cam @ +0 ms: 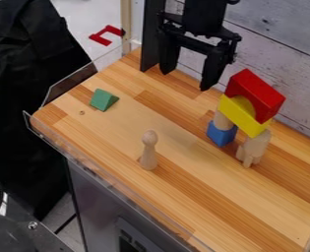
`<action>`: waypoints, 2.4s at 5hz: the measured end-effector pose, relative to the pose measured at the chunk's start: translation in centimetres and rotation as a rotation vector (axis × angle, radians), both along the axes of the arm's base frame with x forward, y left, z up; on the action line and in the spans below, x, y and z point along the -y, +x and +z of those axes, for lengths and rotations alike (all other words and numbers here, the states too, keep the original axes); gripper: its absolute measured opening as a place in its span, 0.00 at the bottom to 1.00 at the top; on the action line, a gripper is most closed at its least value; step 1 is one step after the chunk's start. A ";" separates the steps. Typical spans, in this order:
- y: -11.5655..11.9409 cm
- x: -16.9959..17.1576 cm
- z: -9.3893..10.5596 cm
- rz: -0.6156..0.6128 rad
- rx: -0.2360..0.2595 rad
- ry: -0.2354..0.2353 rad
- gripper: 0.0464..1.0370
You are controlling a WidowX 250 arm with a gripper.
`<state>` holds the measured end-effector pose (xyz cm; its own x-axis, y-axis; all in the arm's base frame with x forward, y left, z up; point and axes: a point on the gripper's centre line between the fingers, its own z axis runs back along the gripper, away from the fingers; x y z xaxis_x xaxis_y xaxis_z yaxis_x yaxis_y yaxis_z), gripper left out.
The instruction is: Move the red arch to the left side of the table
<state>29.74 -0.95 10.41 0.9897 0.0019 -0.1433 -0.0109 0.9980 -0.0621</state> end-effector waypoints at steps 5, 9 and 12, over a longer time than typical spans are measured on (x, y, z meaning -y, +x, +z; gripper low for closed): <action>-0.9 1.1 7.1 0.050 0.132 0.009 0.96; 2.2 7.0 7.1 0.723 0.029 0.093 0.96; 4.1 10.1 3.6 1.217 0.009 0.154 0.96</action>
<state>33.85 -11.04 14.02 0.3319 0.9418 -0.0528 -0.9410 0.3345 0.0510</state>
